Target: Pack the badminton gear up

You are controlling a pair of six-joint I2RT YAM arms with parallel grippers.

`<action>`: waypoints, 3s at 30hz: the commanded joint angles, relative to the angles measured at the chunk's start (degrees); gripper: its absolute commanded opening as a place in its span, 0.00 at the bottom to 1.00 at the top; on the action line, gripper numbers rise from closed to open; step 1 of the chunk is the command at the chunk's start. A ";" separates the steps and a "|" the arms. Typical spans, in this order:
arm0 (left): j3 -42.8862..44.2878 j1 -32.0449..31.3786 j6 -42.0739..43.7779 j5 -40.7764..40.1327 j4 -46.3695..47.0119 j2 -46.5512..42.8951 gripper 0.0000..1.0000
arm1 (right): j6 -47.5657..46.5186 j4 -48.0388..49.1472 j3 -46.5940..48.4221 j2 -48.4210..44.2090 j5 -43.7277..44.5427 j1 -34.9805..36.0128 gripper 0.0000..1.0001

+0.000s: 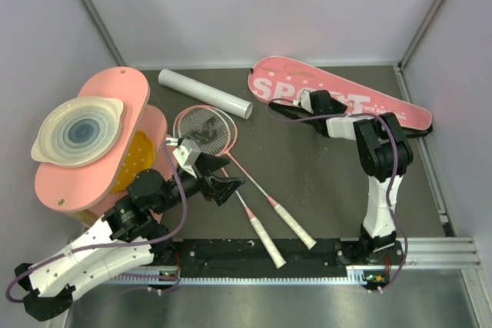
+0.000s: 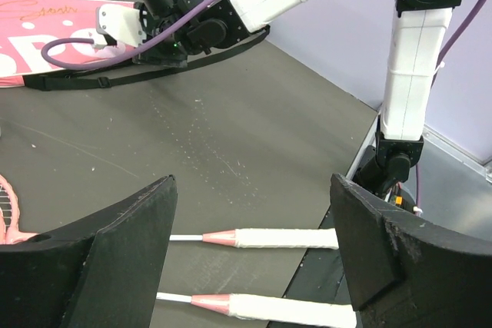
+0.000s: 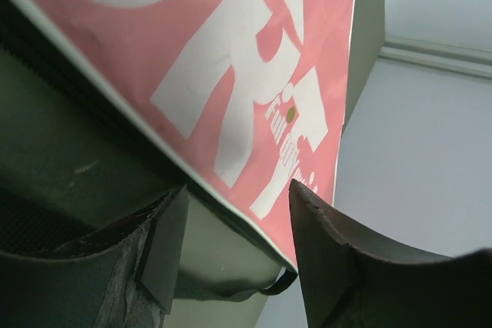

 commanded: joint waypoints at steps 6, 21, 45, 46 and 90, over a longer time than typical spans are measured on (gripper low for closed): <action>-0.52 -0.17 -0.20 -0.24 3.47 0.24 0.86 | 5.49 -3.22 -6.09 -6.47 -1.91 0.61 0.56; -0.44 -0.08 1.38 -1.99 2.16 -0.72 0.85 | -13.92 22.93 1.64 10.13 5.11 -2.29 0.53; 6.50 -0.17 -8.45 -2.78 0.22 10.09 0.83 | 33.58 -45.96 20.70 -14.62 -6.56 -0.62 0.00; 6.86 -0.17 -9.33 -2.35 0.57 10.70 0.83 | 39.88 -48.72 21.68 -15.16 -8.23 -0.71 0.00; 41.49 0.54 3.13 -11.91 -26.84 25.39 0.74 | 103.65 -14.67 14.33 -37.49 -65.02 17.56 0.00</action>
